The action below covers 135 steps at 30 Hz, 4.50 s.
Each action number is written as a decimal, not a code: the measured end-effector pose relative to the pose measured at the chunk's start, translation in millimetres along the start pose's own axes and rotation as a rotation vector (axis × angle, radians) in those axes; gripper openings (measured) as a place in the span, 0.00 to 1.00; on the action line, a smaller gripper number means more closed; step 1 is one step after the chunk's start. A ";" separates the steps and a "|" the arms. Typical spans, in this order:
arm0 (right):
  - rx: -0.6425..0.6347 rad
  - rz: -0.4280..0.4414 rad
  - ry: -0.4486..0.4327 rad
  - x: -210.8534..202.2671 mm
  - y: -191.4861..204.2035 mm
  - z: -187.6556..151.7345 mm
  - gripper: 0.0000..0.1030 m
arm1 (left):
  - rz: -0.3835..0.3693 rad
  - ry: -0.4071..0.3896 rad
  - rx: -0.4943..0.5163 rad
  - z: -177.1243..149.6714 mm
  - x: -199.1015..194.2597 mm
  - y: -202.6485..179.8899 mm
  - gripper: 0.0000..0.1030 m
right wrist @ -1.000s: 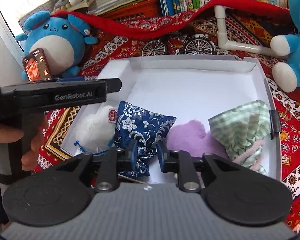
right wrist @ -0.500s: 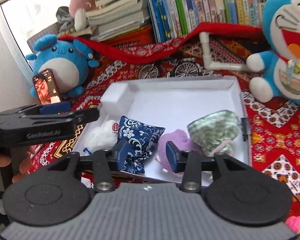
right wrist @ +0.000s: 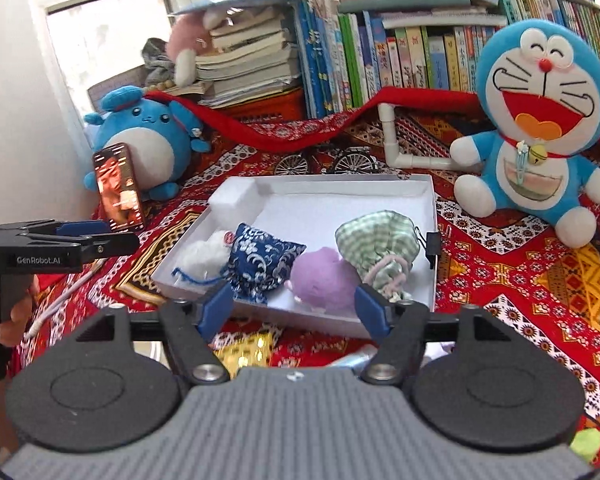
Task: Organize soft objects
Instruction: 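Withdraw both tools from the box back toward the pile, then grasp the pink cloth with the left tool while the right tool grasps the gold sequin pillow, then lift the pink cloth with the left tool while the right tool lifts the gold pillow, then lower the pink cloth into the box with the left tool while the right tool drops the gold pillow in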
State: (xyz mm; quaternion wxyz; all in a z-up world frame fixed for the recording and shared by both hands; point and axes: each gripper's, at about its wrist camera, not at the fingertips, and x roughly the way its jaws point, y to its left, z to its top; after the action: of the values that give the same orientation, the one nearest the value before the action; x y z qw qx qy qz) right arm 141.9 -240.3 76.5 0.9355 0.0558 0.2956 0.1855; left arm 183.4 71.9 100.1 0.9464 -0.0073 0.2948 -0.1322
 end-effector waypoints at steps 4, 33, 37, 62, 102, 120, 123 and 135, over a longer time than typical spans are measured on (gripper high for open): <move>-0.030 0.021 -0.016 -12.8 3.6 -17.9 0.86 | -0.028 0.007 -0.020 -16.8 -9.4 0.8 0.83; -0.332 0.013 -0.110 -28.9 63.2 -95.9 1.00 | -0.091 0.085 -0.210 -86.4 -7.8 29.1 0.91; -0.395 -0.007 -0.139 -27.3 74.0 -102.6 1.00 | -0.131 0.106 -0.297 -87.1 1.7 36.7 0.88; -0.577 -0.070 -0.151 -12.3 100.2 -118.9 0.81 | -0.292 0.183 -0.588 -83.6 36.6 54.3 0.25; -0.339 -0.162 -0.152 -22.9 61.4 -108.3 0.82 | 0.033 0.033 -0.037 -102.3 -3.6 1.2 0.57; -0.250 -0.174 -0.241 -39.5 42.9 -66.7 0.56 | 0.005 -0.035 -0.026 -41.6 -21.9 1.2 0.20; -0.230 -0.168 -0.242 -35.7 37.2 -44.2 0.56 | -0.030 -0.044 -0.032 -19.8 -18.7 -3.2 0.20; -0.025 -0.063 -0.154 39.0 6.9 46.8 0.57 | -0.067 0.019 -0.059 71.3 64.0 -31.7 0.21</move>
State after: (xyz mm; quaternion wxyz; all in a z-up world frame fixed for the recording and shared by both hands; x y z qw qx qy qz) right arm 196.1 -218.8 95.5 0.9614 0.0490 0.2222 0.1549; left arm 266.2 20.5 126.3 0.9379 -0.0439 0.3070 -0.1552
